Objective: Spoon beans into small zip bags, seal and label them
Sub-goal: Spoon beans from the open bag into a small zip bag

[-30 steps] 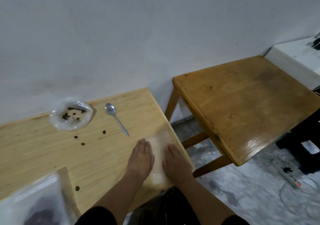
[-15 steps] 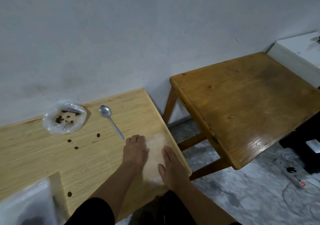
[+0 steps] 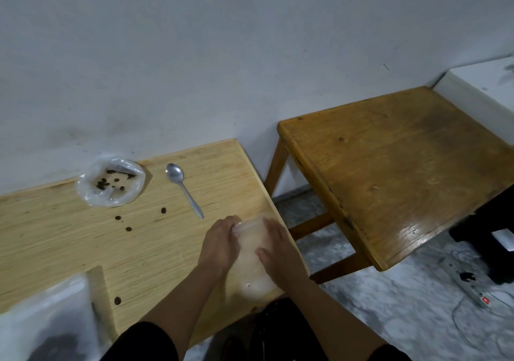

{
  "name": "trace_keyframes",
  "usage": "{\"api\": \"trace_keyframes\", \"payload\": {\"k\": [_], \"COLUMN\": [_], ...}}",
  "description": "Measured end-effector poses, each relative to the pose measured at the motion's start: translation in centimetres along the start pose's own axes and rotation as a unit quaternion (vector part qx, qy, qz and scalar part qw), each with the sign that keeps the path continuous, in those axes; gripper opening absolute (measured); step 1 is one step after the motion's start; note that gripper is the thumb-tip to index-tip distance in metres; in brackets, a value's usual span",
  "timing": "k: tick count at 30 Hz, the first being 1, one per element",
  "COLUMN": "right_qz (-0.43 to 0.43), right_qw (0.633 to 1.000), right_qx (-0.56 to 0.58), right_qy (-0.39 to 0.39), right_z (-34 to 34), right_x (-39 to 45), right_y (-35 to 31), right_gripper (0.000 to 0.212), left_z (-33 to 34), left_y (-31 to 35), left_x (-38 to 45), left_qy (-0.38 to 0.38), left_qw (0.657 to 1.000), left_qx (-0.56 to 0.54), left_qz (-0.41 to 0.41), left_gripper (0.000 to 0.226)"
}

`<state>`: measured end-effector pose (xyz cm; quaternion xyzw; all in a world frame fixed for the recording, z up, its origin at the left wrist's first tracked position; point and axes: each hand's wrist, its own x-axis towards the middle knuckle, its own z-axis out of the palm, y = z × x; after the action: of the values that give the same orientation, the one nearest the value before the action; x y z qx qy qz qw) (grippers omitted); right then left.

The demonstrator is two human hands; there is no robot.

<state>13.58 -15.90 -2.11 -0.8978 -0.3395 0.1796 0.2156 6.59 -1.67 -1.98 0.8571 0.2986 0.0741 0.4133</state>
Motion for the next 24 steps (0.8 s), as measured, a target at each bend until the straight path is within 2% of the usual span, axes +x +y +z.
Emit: {"api": "trace_keyframes", "payload": {"k": [3, 6, 8, 11, 14, 17, 20, 24], "right_qz": [-0.048, -0.117, -0.144, -0.151, -0.083, -0.073, -0.091, -0.081], "right_qw": [0.995, 0.984, 0.980, 0.966, 0.941, 0.893, 0.864, 0.859], "right_qx": [0.021, 0.013, 0.028, 0.131, 0.313, 0.445, 0.492, 0.492], "right_qy": [0.081, 0.133, 0.138, 0.164, 0.094, 0.005, -0.055, -0.116], "right_z": [-1.6, -3.2, -4.0, -4.6, -4.2, -3.3, -2.6, -1.5], "right_x": [1.3, 3.0, 3.8, 4.2, 4.3, 4.1, 3.6, 3.4], "right_y": [-2.0, -5.0, -7.7, -12.0, -16.6, -21.0, -24.3, -27.2], "right_gripper": [0.068, 0.041, 0.020, 0.009, 0.004, 0.010, 0.015, 0.026], "left_z": [-2.3, -5.2, -7.3, -10.7, -13.9, -16.7, -19.2, -22.0], "left_y": [0.4, 0.8, 0.8, 0.7, 0.7, 0.3, -1.1, -3.1], "left_x": [-0.6, -0.7, -0.6, -1.3, -2.6, -3.7, -4.6, -5.6], "left_qy": [0.000, 0.035, 0.092, 0.224, 0.326, 0.301, 0.298, 0.308], "left_qw": [0.995, 0.991, 0.988, 0.970, 0.937, 0.921, 0.910, 0.909], "left_qx": [-0.086, -0.100, -0.094, -0.094, -0.123, -0.241, -0.283, -0.278], "left_qz": [0.060, 0.085, 0.076, 0.035, -0.005, -0.060, -0.061, -0.048], "left_gripper": [0.029, 0.031, 0.032, 0.040, 0.047, 0.051, 0.049, 0.037]}}
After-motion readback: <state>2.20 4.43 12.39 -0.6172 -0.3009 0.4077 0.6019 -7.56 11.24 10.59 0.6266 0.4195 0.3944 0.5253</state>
